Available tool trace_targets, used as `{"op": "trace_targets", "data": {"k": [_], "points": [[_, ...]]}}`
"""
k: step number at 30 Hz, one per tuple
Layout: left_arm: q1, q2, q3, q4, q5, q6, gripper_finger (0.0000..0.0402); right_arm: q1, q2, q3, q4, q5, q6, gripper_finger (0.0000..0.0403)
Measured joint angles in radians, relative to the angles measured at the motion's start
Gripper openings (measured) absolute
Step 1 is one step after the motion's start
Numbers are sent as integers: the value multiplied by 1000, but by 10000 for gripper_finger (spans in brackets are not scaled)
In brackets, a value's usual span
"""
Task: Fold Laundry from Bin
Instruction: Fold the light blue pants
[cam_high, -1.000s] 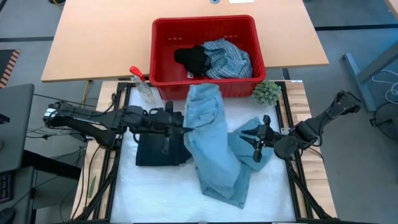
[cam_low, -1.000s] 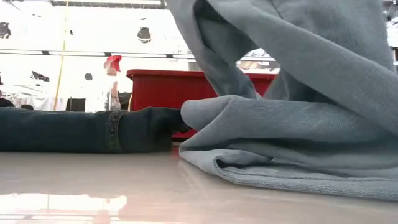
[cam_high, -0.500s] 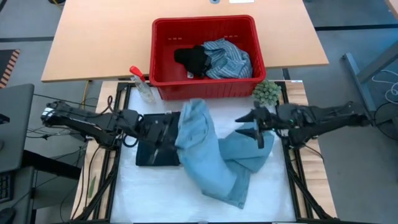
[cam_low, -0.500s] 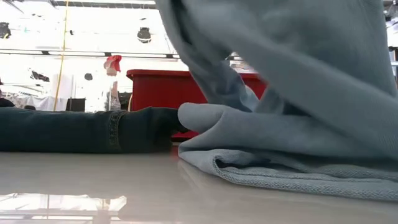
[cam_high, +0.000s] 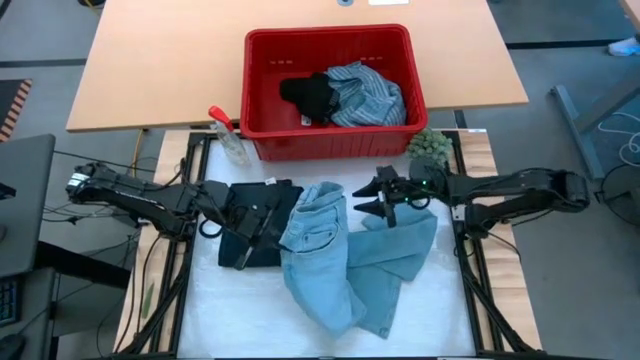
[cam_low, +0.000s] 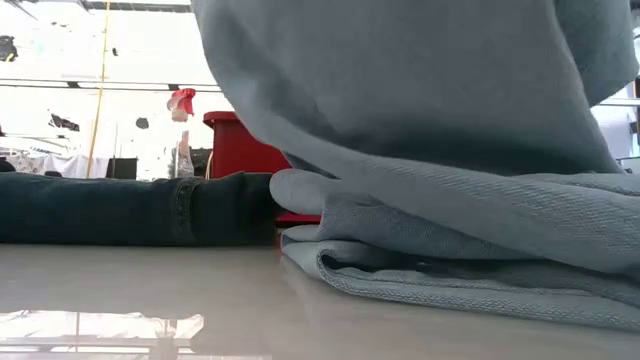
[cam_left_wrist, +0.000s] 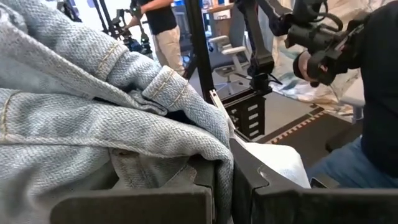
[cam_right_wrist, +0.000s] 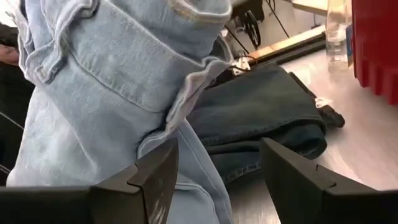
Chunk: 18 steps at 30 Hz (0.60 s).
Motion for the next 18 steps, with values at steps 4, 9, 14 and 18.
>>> {"op": "trace_targets", "data": {"k": [4,9,14,18], "points": [[1,-3,0,-15,3,11,0,18,81,-67,197,-23,23,251],[7,-3,0,-27,7,14,0,9,230,-87,427,-82,75,251],[8,-3,0,-29,6,19,0,15,364,-82,684,-140,126,251],[8,-3,1,-44,6,26,0,18,444,-84,829,-182,141,251]]}}
